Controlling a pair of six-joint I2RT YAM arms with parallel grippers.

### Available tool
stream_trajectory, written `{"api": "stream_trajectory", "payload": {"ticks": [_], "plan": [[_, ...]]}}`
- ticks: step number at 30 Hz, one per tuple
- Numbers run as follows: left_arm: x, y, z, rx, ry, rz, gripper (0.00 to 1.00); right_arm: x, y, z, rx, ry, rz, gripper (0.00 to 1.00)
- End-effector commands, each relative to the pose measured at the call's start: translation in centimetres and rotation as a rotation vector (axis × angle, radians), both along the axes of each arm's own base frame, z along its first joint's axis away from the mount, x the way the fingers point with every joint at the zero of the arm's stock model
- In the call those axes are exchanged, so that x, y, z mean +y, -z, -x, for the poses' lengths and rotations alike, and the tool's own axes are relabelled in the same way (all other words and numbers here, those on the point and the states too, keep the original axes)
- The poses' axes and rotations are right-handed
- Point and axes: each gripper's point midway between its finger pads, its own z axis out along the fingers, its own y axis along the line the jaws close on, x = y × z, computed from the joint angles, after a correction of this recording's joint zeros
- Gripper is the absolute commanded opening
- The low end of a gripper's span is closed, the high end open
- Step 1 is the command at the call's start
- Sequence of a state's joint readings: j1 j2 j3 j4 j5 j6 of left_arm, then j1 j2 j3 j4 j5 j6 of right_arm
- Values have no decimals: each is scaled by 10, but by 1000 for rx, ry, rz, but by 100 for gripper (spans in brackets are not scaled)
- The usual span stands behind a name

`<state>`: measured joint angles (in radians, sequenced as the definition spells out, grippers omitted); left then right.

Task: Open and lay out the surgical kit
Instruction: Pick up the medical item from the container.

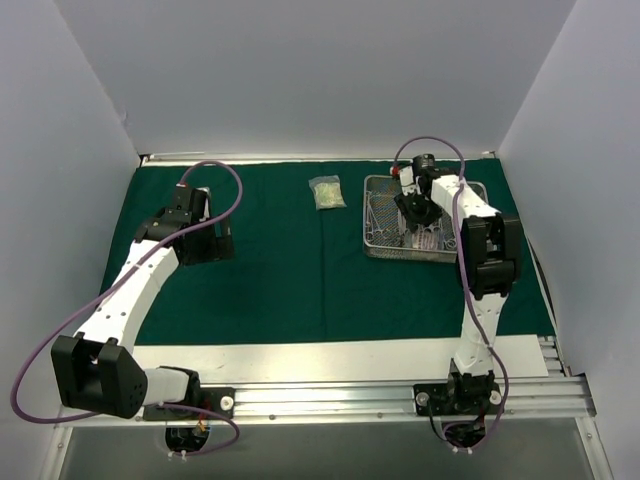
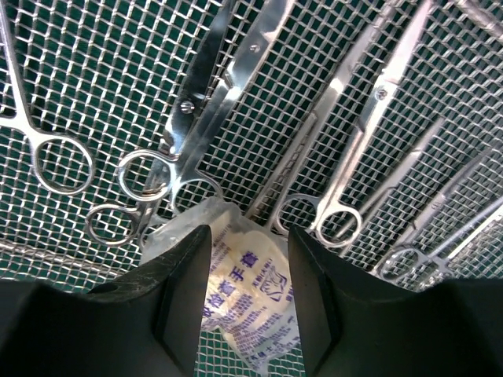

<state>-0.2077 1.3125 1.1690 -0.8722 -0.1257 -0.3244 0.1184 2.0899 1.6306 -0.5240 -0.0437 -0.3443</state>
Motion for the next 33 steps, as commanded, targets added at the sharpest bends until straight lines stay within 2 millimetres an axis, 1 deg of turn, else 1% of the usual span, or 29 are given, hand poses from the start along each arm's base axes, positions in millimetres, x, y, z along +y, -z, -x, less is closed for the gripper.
{"api": "stream_trajectory", "payload": {"ticks": [1, 2, 6, 8, 11, 12, 14, 15, 17, 19, 22, 24, 25, 27, 28, 30, 31, 33], "plan": [[-1, -8, -3, -39, 9, 12, 94, 7, 1, 9, 63, -35, -29, 41], [-2, -8, -3, -39, 9, 13, 94, 7, 7, 11, 80, -40, -32, 41], [-2, -7, -2, -33, 6, 15, 94, 13, 15, 18, 117, -51, -62, 41], [-3, -9, -3, -36, 9, 16, 94, 15, 19, 22, 132, -54, -69, 40], [-2, -9, -4, -36, 10, 14, 94, 16, 24, 24, 147, -53, -79, 34], [-2, -9, -4, -36, 9, 13, 94, 16, 24, 25, 152, -52, -82, 26], [-1, -8, -5, -31, 11, 6, 94, 16, 24, 24, 152, -48, -80, 16], [-1, -9, -5, -31, 9, 6, 94, 14, 23, 24, 149, -46, -73, 8], [-2, -10, -5, -32, 11, 6, 94, 13, 15, 20, 129, -40, -70, 0], [-2, -10, -5, -34, 11, 7, 94, 12, 5, 14, 96, -26, -62, 0], [-2, -10, -5, -32, 8, 10, 94, 7, -23, 3, 12, 13, -45, 0], [-3, -10, -6, -33, 7, 15, 94, 3, -37, -3, -30, 39, -36, 0], [-3, -10, -6, -33, 5, 18, 94, 2, -50, -6, -66, 53, -37, 0], [-4, -10, -6, -34, 2, 24, 94, -1, -64, -12, -116, 99, -33, 0], [-4, -10, -6, -31, -1, 25, 94, -1, -76, -14, -151, 116, -38, 0], [-5, -10, -7, -33, -6, 31, 94, 0, -87, -19, -200, 172, -63, 0], [-5, -10, -7, -32, -7, 33, 94, 1, -91, -17, -215, 186, -76, 0], [-8, -9, -9, -30, -7, 41, 94, 3, -96, -20, -251, 240, -107, 0]]}}
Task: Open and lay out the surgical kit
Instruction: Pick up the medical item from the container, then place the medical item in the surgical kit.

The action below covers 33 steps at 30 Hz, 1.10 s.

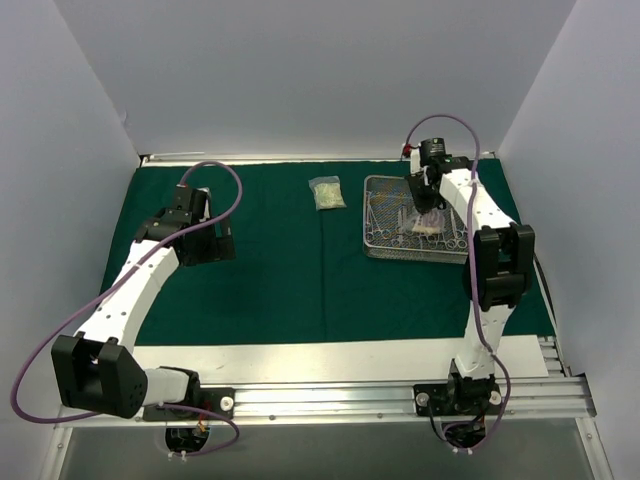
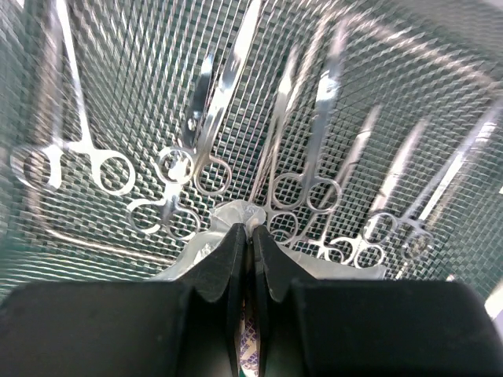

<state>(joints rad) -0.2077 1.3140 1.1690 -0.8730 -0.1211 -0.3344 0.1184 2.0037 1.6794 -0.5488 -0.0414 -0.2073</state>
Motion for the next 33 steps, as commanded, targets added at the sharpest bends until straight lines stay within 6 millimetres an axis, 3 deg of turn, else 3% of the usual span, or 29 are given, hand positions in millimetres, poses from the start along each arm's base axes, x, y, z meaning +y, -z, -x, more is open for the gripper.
{"api": "stream_trajectory", "payload": {"ticks": [1, 8, 12, 16, 19, 21, 30, 33], "plan": [[-7, -10, -10, -34, -1, 36, 94, -4, -46, -9, -146, 126, -44, 0], [-8, -10, -12, -30, -10, 46, 94, 0, -12, -5, -138, 243, -98, 0], [-12, -15, -16, -43, -21, 68, 94, 12, -24, -16, -244, 382, -188, 0], [-24, -25, -23, -76, -38, 146, 94, 27, -55, -23, -392, 522, -250, 0], [-33, -33, -28, -98, -53, 206, 94, 51, -76, -24, -473, 556, -290, 0], [-43, -37, -30, -108, -47, 260, 94, 77, -87, -22, -508, 581, -362, 0], [-108, -80, -55, -260, 7, 521, 97, 156, -110, -5, -504, 743, -683, 0], [-129, -97, -65, -323, 42, 577, 99, 170, -116, -2, -487, 767, -741, 0]]}}
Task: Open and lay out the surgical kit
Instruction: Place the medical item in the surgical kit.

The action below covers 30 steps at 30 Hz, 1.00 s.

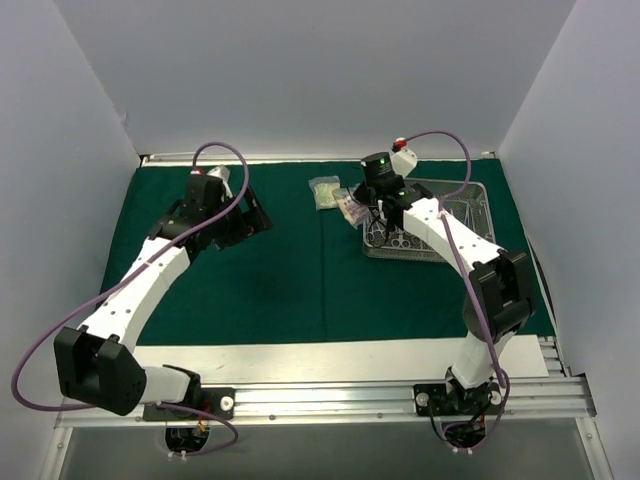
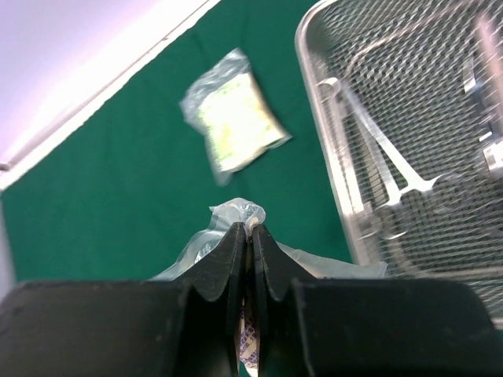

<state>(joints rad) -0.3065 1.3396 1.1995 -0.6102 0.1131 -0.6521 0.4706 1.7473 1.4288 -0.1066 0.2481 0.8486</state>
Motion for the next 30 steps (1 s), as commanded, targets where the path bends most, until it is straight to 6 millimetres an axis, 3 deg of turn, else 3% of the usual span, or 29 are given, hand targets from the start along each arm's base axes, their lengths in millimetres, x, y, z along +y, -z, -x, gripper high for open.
{"api": "stream_trajectory", "payload": {"ticks": [1, 6, 11, 20, 30], "plan": [[-43, -55, -26, -180, 43, 150, 99, 13, -28, 2, -52, 110, -170, 0], [-85, -62, -30, -220, 132, 178, 99, 32, -36, 8, -54, 90, -247, 0], [-122, -55, -30, -225, 212, 171, 100, 42, -36, 13, -34, 80, -305, 0], [-158, -41, -32, -219, 292, 173, 76, 49, -46, 21, -36, 58, -347, 0], [-183, -33, -29, -210, 349, 188, 72, 52, -46, 31, -30, 51, -368, 0]]}}
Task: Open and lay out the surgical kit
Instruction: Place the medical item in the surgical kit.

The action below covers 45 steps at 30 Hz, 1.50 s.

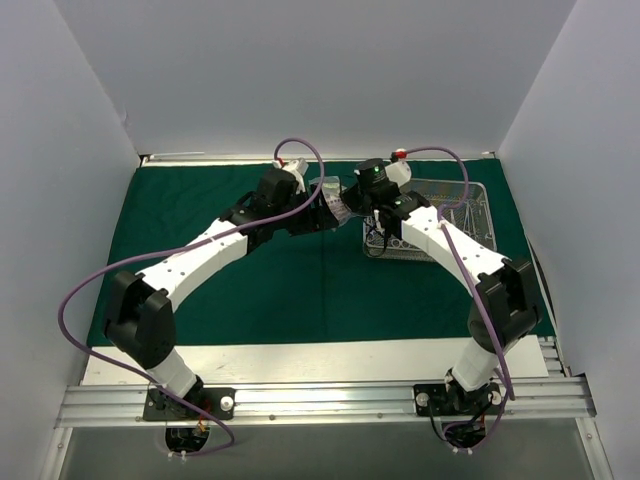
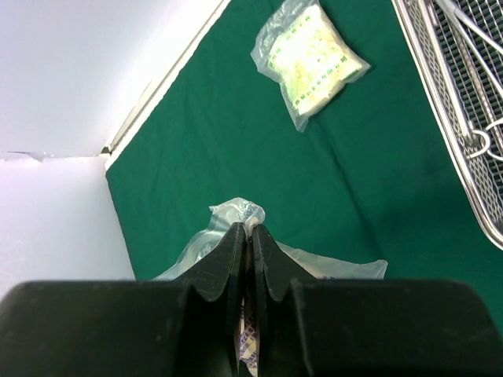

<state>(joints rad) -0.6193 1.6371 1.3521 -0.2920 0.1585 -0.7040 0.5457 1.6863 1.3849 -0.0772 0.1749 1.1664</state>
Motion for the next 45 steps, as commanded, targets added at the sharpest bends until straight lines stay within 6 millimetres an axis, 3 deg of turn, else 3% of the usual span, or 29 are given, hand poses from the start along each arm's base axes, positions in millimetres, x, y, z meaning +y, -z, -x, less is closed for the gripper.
{"api": "stream_trajectory", "payload": {"ticks": [1, 5, 9, 13, 16, 26, 29, 35, 40, 45], "plan": [[-18, -29, -11, -82, 32, 66, 72, 1, -24, 7, -46, 12, -47, 0], [-24, -24, -10, -77, 40, 63, 70, 1, -26, 9, -50, 13, -53, 0], [-27, -17, -9, -50, 45, 61, 61, 2, -28, 11, -53, 12, -62, 0], [-27, -16, -9, -47, 42, 65, 46, 2, -26, 13, -51, 14, -70, 0], [-27, -17, -9, -53, 44, 66, 41, 3, -23, 14, -45, 11, -72, 0], [-25, -18, -6, -81, 73, 55, 2, 5, -16, 15, -38, -1, -68, 0], [-19, -15, -2, -86, 96, 38, 2, 1, -15, 12, -46, -9, -45, 6], [7, -8, 1, -78, 112, 18, 2, -12, -18, 3, -69, -21, -8, 31], [47, 7, -18, -62, 73, -27, 2, -34, -30, -7, -106, -43, 59, 51], [64, 26, -38, -34, 134, -45, 3, -61, -41, -6, -136, -80, 182, 68]]}}
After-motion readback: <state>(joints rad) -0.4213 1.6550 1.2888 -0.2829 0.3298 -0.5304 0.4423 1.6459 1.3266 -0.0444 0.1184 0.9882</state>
